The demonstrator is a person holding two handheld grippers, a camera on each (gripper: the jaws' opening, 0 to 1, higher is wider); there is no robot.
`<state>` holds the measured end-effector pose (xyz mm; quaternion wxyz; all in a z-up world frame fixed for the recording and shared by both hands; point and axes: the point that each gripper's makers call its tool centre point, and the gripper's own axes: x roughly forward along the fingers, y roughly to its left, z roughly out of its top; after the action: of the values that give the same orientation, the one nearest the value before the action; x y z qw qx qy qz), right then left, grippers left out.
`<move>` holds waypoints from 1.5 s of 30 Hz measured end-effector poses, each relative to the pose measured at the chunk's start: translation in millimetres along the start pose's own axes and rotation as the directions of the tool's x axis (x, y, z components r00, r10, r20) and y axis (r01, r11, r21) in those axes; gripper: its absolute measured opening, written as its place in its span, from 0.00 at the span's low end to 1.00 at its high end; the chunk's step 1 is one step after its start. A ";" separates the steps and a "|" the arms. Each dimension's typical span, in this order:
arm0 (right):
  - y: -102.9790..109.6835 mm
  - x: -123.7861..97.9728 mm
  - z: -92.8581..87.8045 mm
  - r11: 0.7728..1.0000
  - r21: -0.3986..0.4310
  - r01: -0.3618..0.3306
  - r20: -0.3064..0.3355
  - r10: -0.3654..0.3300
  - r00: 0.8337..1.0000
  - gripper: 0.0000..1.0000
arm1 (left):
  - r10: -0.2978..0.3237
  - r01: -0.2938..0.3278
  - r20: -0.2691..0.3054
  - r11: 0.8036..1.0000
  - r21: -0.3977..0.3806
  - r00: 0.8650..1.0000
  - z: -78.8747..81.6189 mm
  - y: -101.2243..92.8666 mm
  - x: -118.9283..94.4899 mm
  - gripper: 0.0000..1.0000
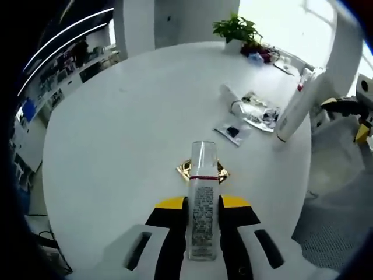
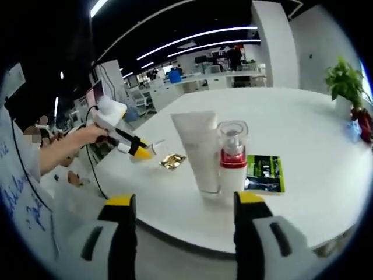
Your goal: Arrange the skincare products in the storage area until every visible bottle or jar stands upright without overlapping.
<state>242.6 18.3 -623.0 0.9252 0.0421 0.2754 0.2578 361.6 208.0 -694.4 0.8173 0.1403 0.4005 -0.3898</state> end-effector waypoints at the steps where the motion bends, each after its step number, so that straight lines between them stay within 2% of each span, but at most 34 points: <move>1: 1.6 1.0 0.1 1.000 0.002 -0.007 -0.001 0.007 1.000 0.64 | -0.007 0.007 0.004 1.000 0.003 1.000 0.7 -4.6 -0.6 0.17; 4: 4.9 3.7 4.6 1.000 0.022 -0.018 0.025 0.018 1.000 0.55 | -0.030 0.030 0.018 1.000 0.003 0.999 2.2 -15.6 -2.2 0.17; 5: 9.1 4.8 7.2 0.998 0.046 -0.043 0.041 0.041 0.998 0.52 | -0.044 0.044 0.029 0.999 -0.001 0.999 3.2 -20.7 -3.1 0.17; 7: 14.8 7.2 11.0 0.990 0.116 -0.082 0.068 0.074 0.995 0.53 | -0.058 0.058 0.043 0.998 -0.005 0.997 4.7 -26.7 -4.1 0.17; 14: 26.9 18.6 13.7 0.972 0.188 -0.141 0.097 0.124 0.987 0.49 | -0.077 0.077 0.084 0.997 0.003 0.993 10.3 -43.3 -11.0 0.17; 19: 39.2 28.9 16.9 0.940 0.274 -0.203 0.133 0.172 0.976 0.44 | -0.117 0.116 0.106 0.993 0.008 0.987 13.3 -58.4 -15.9 0.17; 21: 40.1 32.4 15.4 0.939 0.277 -0.204 0.127 0.174 0.976 0.43 | -0.128 0.128 0.111 0.992 0.010 0.985 13.7 -63.9 -17.3 0.17; 23: 45.3 36.7 15.1 0.912 0.335 -0.237 0.140 0.200 0.970 0.43 | -0.137 0.136 0.119 0.991 0.014 0.983 14.3 -69.9 -19.3 0.17; 26: 41.8 44.3 13.5 0.884 0.398 -0.246 0.159 0.198 0.967 0.41 | -0.166 0.166 0.136 0.986 0.010 0.977 16.5 -80.4 -22.5 0.17; 28: 43.8 47.9 16.7 0.849 0.455 -0.270 0.192 0.203 0.960 0.42 | -0.183 0.184 0.149 0.983 0.004 0.972 18.6 -86.0 -24.8 0.17; 29: 45.3 49.1 17.4 0.835 0.471 -0.284 0.203 0.211 0.956 0.43 | -0.197 0.200 0.166 0.980 -0.004 0.966 21.1 -90.4 -26.8 0.17; 30: 45.2 51.1 18.3 0.812 0.506 -0.292 0.219 0.206 0.954 0.45 | -0.208 0.213 0.173 0.977 -0.009 0.963 22.3 -93.3 -27.9 0.17; 32: 44.2 53.4 17.8 0.797 0.527 -0.296 0.229 0.202 0.952 0.45 | -0.224 0.231 0.191 0.973 -0.016 0.956 24.9 -98.3 -30.6 0.17; 33: 44.7 53.9 20.6 0.776 0.549 -0.311 0.254 0.199 0.947 0.43 | -0.233 0.242 0.200 0.970 -0.021 0.952 26.4 -101.2 -32.7 0.17; 34: 44.9 53.8 21.7 0.769 0.556 -0.316 0.263 0.198 0.944 0.41 | -0.242 0.253 0.209 0.967 -0.025 0.947 27.8 -103.6 -34.4 0.17; 35: 44.4 54.0 25.0 0.731 0.592 -0.340 0.295 0.196 0.935 0.40 | -0.257 0.271 0.225 0.962 -0.035 0.940 30.1 -107.0 -36.9 0.17; 38: 42.0 55.4 26.0 0.713 0.605 -0.353 0.315 0.193 0.929 0.38 | -0.276 0.296 0.247 0.954 -0.049 0.929 32.2 -112.2 -41.5 0.17; 41: 41.2 57.3 28.2 0.707 0.609 -0.360 0.324 0.192 0.926 0.37 | -0.298 0.322 0.266 0.945 -0.054 0.917 32.2 -116.7 -45.5 0.17; 45: 45.3 59.4 33.3 0.708 0.599 -0.374 0.337 0.202 0.920 0.37 | -0.313 0.344 0.276 0.936 -0.070 0.909 31.6 -119.1 -46.0 0.17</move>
<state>282.2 89.3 -613.9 0.8261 0.4362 0.2206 0.2804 272.2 136.8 -629.1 0.7921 -0.0301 0.3296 -0.5129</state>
